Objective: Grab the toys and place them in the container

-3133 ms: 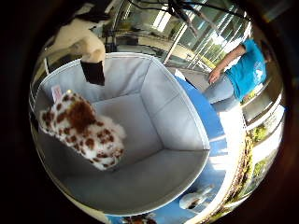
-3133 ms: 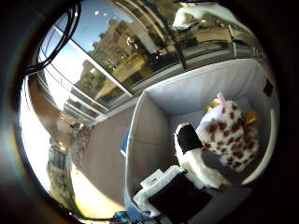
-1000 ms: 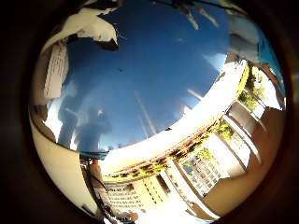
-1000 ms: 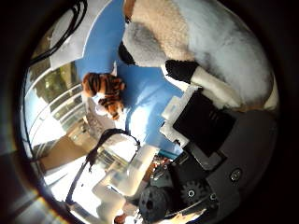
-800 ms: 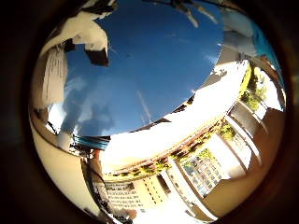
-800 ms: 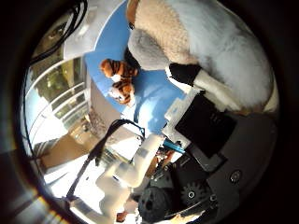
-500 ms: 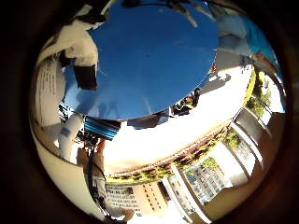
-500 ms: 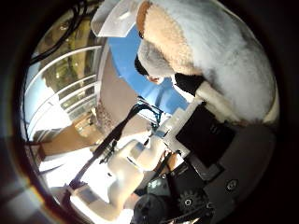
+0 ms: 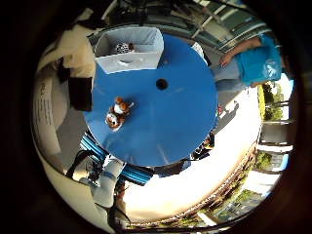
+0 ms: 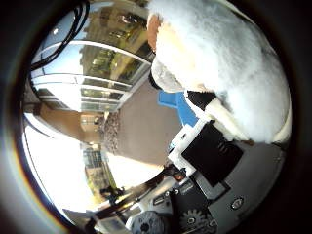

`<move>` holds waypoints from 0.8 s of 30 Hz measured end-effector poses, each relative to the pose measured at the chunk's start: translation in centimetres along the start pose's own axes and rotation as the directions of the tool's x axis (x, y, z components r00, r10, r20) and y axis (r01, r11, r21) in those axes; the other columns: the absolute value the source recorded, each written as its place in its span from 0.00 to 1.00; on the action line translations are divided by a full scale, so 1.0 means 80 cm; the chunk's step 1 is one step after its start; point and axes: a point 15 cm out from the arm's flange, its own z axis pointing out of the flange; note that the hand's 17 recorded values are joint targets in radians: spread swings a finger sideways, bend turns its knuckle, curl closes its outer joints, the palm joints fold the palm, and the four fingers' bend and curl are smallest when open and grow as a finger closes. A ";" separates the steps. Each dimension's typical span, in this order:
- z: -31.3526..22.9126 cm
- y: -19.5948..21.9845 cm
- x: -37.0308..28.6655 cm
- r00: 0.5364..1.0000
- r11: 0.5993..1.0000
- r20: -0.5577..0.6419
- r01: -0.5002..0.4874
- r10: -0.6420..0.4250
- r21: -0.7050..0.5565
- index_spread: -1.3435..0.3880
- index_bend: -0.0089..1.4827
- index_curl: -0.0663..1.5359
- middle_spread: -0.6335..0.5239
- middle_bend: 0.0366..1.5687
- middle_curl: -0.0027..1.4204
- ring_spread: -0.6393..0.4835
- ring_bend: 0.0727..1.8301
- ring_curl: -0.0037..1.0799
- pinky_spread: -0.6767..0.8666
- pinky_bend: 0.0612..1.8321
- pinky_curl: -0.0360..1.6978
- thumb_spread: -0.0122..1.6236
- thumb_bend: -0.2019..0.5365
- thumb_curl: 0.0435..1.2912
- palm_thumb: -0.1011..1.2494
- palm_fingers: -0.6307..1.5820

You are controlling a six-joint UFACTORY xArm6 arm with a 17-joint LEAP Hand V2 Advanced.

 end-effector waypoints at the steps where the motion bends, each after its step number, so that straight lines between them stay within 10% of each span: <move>1: 0.000 -0.015 -0.009 1.000 1.000 -0.007 -0.004 0.004 0.031 0.30 0.45 0.82 0.38 0.83 0.74 0.47 0.84 0.74 0.53 0.89 0.50 0.67 0.25 0.62 0.80 0.64; 13: 0.136 -0.214 -0.008 0.998 0.960 -0.032 -0.046 0.057 0.275 0.30 0.45 0.90 0.39 0.84 0.73 0.46 0.84 0.74 0.52 0.88 0.51 0.65 0.25 0.67 0.76 0.65; 24: 0.300 -0.281 0.062 0.989 0.945 -0.098 -0.073 0.109 0.318 0.31 0.44 0.93 0.40 0.85 0.73 0.47 0.83 0.74 0.52 0.86 0.52 0.63 0.20 0.68 0.68 0.65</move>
